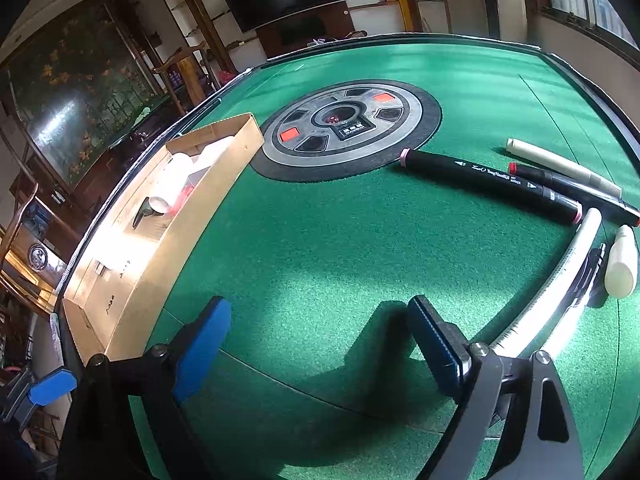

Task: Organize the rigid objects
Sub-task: 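Move both tools over to the loose markers and pens on the felt, then grasp the black marker with pink cap with the left gripper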

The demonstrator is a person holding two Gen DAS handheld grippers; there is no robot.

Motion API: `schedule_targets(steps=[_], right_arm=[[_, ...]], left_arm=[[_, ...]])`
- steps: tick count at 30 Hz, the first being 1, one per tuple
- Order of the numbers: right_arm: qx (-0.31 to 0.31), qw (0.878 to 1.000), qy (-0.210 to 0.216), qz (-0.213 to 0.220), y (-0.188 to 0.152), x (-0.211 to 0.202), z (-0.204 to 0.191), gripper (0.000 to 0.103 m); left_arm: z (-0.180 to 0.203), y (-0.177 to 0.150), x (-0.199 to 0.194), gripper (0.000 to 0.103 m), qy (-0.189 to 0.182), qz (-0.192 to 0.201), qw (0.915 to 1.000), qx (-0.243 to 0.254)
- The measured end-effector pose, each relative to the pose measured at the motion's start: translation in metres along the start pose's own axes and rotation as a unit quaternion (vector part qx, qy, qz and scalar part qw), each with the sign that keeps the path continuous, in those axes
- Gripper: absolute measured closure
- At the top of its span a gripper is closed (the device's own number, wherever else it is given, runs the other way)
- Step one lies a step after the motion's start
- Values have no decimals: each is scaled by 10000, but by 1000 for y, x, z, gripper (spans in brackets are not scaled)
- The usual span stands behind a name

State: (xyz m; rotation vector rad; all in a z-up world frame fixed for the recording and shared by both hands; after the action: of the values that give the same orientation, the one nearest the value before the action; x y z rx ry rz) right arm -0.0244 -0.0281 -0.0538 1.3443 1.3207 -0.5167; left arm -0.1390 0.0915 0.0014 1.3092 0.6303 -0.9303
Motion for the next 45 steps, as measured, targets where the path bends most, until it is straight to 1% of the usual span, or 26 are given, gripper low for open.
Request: schedule_targets(steps=[7,9,10,11,13,16,17,19,22,24,26,28,29,31,32,33,34,35,36,38,39,42,43,44,45], right_arm=[[10,10000,-7,6,0,0,0,13],[146,9997,-194,71,0,-3,5,13],[197,9994,-205,217,1,-10,7,13],[190,9987,-153,455,3,-22,7,13],[219,9944,-70,1030,9,-55,5,13],[230,9887,-214,1468,21,-99,13,13],[265,9864,-352,1586,27,-111,22,13],[460,9805,-676,1786,38,-129,45,13],[928,9752,-767,1856,59,-137,87,13],[1239,9702,-699,1961,72,-137,112,13],[1501,9620,-885,2101,78,-137,137,13],[1723,9550,-983,2206,72,-134,158,13],[1848,9521,-1025,2210,66,-130,170,13],[2139,9512,-1029,1972,57,-118,193,13],[2303,9513,-883,1851,54,-114,203,13],[2460,9498,-654,1820,52,-113,210,13],[2608,9472,-433,1813,51,-113,216,13],[2729,9444,-296,1811,50,-112,221,13],[2817,9421,-233,1803,48,-112,224,13],[2941,9397,-90,1745,47,-109,230,13],[2997,9384,-6,1721,46,-108,231,13],[3085,9359,147,1693,45,-106,234,13],[3097,9355,154,1696,45,-106,234,13],[3103,9351,161,1703,45,-106,234,13],[3103,9349,166,1714,45,-107,234,13]], left_arm=[[-1,-2,0,30,-18,-28,10000,-40],[0,-2,0,30,-34,-32,10000,-25],[0,-1,0,30,-28,-50,10000,-12],[0,3,-2,30,-43,-63,10000,-6],[-2,15,-8,30,-158,-11,9999,-50],[-4,43,-13,28,-401,-17,9991,-153],[-4,52,-13,27,-450,-9,9988,-181],[0,69,-10,24,-342,39,9993,-137],[8,91,3,24,-188,32,9998,-60],[15,101,19,24,-163,-156,9997,-75],[24,107,36,24,-296,-358,9989,-78],[40,113,53,24,-385,-519,9978,131],[50,115,62,24,-387,-581,9969,358],[73,124,84,24,-285,-667,9921,1028],[85,130,95,24,-217,-696,9879,1369],[96,136,109,24,-130,-765,9823,1702],[104,142,122,24,0,-817,9775,1945],[111,150,134,24,60,-849,9734,2128],[118,156,146,24,44,-909,9687,2308],[127,169,169,24,184,-975,9610,2581],[132,174,179,24,164,-1032,9566,2720],[144,180,207,24,230,-1257,9398,3171],[147,182,211,22,270,-1217,9363,3283],[149,183,213,24,207,-1242,9360,3287],[149,183,213,28,113,-1381,9392,3142]])
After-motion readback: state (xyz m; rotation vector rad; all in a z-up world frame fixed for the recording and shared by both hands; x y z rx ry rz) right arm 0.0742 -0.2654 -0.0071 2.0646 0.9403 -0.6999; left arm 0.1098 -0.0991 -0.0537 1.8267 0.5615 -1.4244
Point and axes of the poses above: each gripper's, at about its wrist camera, not at the fingertips, and x roughly the way its jaws point, z to its right, y to its top, the point moved 8 cm from there along x, roughly the way its jaws point, and after that the axes turned 14 degrees about -z, right-handed, at the moved point
